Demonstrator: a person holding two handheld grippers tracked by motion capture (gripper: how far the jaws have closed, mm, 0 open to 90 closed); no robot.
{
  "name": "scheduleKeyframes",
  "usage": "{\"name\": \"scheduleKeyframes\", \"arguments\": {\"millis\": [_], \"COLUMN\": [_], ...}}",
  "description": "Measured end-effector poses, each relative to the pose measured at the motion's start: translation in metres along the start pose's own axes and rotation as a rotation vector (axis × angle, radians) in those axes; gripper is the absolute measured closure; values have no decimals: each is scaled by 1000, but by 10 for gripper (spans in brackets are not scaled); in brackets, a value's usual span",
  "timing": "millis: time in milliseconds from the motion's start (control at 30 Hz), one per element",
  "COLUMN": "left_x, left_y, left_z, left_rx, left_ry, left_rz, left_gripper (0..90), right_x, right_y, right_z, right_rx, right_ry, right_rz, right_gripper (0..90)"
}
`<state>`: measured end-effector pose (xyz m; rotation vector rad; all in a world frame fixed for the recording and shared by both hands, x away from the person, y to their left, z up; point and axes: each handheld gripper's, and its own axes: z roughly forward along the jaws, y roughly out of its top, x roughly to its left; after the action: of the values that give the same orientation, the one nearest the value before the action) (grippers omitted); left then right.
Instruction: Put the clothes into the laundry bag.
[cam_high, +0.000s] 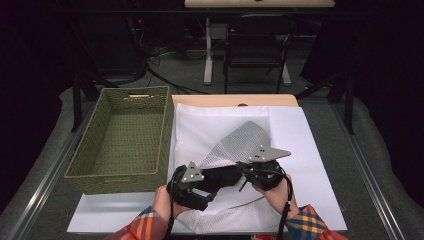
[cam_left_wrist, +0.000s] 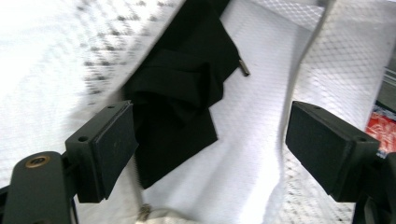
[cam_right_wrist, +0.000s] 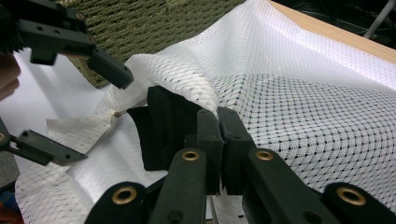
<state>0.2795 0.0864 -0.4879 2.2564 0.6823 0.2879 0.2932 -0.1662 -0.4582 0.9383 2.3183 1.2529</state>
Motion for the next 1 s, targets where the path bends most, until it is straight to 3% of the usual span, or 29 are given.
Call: {"name": "scheduleKeyframes", "arguments": {"millis": [300, 467, 800, 1000], "left_x": [9, 13, 17, 25], "left_y": [8, 14, 20, 16], "left_z": [-2, 4, 18, 16], "left_rx": [-39, -43, -44, -47], "left_ry": [97, 119, 177, 166], "left_rz": [-7, -10, 9, -12], "left_gripper": [157, 210, 460, 654], "right_x": [0, 1, 1, 2], "right_y": [1, 1, 2, 2], "right_z": [0, 0, 0, 0], "right_rx": [-3, -1, -4, -3], "right_ry": [-2, -2, -4, 0], "right_rz": [-2, 1, 0, -1], "right_gripper": [887, 886, 886, 886]}}
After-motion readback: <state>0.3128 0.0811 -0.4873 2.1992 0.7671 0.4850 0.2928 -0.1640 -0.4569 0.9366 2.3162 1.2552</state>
